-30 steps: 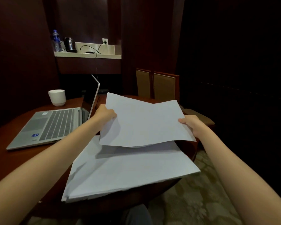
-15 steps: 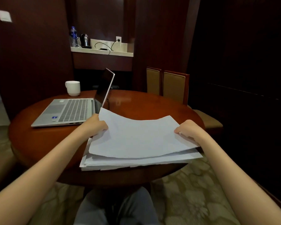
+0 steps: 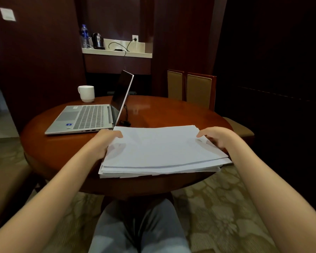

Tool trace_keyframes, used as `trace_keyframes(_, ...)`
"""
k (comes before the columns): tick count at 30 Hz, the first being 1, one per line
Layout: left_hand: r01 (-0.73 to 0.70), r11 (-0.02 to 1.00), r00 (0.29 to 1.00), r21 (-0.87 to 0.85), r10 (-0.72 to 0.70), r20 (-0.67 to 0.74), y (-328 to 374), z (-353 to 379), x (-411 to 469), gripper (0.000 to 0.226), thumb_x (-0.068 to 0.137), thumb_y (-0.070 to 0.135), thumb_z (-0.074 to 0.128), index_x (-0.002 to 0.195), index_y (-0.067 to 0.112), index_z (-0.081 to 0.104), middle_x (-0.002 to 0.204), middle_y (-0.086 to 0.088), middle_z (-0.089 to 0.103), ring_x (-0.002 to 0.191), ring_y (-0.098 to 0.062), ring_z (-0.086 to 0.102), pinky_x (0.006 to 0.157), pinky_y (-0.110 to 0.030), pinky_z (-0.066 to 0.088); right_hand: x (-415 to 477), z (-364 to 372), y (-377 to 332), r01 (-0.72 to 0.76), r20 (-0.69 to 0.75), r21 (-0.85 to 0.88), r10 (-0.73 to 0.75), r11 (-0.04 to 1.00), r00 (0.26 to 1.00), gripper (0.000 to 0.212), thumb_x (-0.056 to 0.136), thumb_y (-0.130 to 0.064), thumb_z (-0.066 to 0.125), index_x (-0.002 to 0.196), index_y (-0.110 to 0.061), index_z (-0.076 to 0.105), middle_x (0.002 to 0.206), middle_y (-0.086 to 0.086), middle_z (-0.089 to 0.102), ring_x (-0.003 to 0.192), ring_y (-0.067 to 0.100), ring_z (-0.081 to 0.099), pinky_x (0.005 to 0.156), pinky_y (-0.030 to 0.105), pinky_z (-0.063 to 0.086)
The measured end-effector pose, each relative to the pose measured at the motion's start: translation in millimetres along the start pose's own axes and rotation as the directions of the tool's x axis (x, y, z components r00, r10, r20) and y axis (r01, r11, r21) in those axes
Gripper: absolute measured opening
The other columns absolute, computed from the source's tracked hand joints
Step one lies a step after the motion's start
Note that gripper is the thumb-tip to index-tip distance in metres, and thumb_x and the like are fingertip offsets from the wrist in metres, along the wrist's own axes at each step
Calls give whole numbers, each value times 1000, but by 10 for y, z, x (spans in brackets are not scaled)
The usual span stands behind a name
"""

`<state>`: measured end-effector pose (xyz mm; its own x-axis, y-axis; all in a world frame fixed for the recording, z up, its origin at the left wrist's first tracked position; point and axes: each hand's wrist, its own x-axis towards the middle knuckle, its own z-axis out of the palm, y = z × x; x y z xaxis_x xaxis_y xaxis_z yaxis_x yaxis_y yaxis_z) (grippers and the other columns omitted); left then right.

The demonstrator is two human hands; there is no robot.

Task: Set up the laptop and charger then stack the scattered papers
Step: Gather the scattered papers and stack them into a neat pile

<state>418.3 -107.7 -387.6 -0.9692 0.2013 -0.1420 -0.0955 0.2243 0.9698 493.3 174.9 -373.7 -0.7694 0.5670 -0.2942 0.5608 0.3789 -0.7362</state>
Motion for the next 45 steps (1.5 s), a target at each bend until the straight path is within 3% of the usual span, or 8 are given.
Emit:
trace_keyframes(9, 130, 969, 991, -211, -119, 66, -12, -320, 93, 31, 86, -1, 55, 115, 5, 50, 102, -14, 59, 78, -24, 59, 61, -31, 51, -79, 256, -134, 37, -35, -275, -48, 961, 998, 58, 92, -29, 52, 141, -8, 28, 79, 9, 40, 56, 17, 33, 47, 26, 30)
trace_keyframes(15, 82, 995, 989, 48, -87, 120, -77, -249, 51, 25, 82, 0, 62, 101, 14, 53, 103, -13, 61, 83, -28, 61, 66, -34, 49, -76, 328, -157, 51, -42, -212, -61, 976, 997, 78, 90, -25, 57, 149, -8, 9, 137, 20, 37, 105, 32, 52, 74, 31, 45)
trace_keyframes(20, -31, 992, 975, 126, 2, 224, -148, -250, 32, 46, 82, 7, 65, 119, 22, 43, 105, -5, 61, 95, -23, 60, 70, -32, 48, -27, 337, -167, 71, -96, -210, -93, 975, 991, 76, 92, -19, 58, 148, -11, 7, 121, 18, 44, 60, 19, 42, 50, 24, 39)
trace_keyframes(25, -227, 931, 970, 286, 191, 149, -92, -163, 37, 44, 81, 3, 65, 118, 20, 46, 109, 0, 53, 103, -18, 50, 83, -30, 38, 17, 381, -188, 70, -104, -232, -96, 970, 990, 75, 92, -14, 57, 149, -13, 7, 140, 19, 37, 95, 33, 56, 65, 31, 48)
trace_keyframes(29, -135, 988, 982, 77, 123, 146, -53, -159, 43, 48, 80, -10, 61, 111, 20, 40, 92, 2, 55, 99, -24, 52, 77, -32, 45, 19, 376, -242, 61, -104, -226, -86, 972, 991, 75, 91, -5, 54, 148, -15, 6, 135, 19, 38, 106, 36, 52, 72, 35, 51)
trace_keyframes(34, -222, 916, 972, 334, 183, 145, -92, -170, 57, 60, 79, 5, 69, 131, 17, 44, 112, 3, 51, 114, -21, 49, 87, -30, 38, 56, 371, -232, 36, -121, -312, -77, 949, 990, 74, 92, -8, 54, 148, -12, 5, 133, 19, 39, 93, 32, 49, 58, 30, 48)
trace_keyframes(37, -115, 957, 986, 266, 77, 148, -23, -249, 43, 55, 81, 6, 67, 129, 22, 43, 107, 4, 53, 94, -16, 52, 84, -30, 36, 88, 360, -247, 26, -119, -302, -65, 953, 991, 78, 91, -6, 55, 149, -13, 4, 136, 20, 37, 107, 35, 51, 82, 35, 51)
trace_keyframes(45, -24, 999, 981, 42, 15, 195, -31, -269, 75, 34, 83, -11, 56, 101, 17, 51, 89, -4, 61, 74, -18, 59, 51, -28, 51, 150, 333, -212, 69, -36, -120, -74, 990, 997, 72, 89, -9, 61, 146, -15, 18, 143, 16, 31, 93, 31, 45, 70, 31, 42)
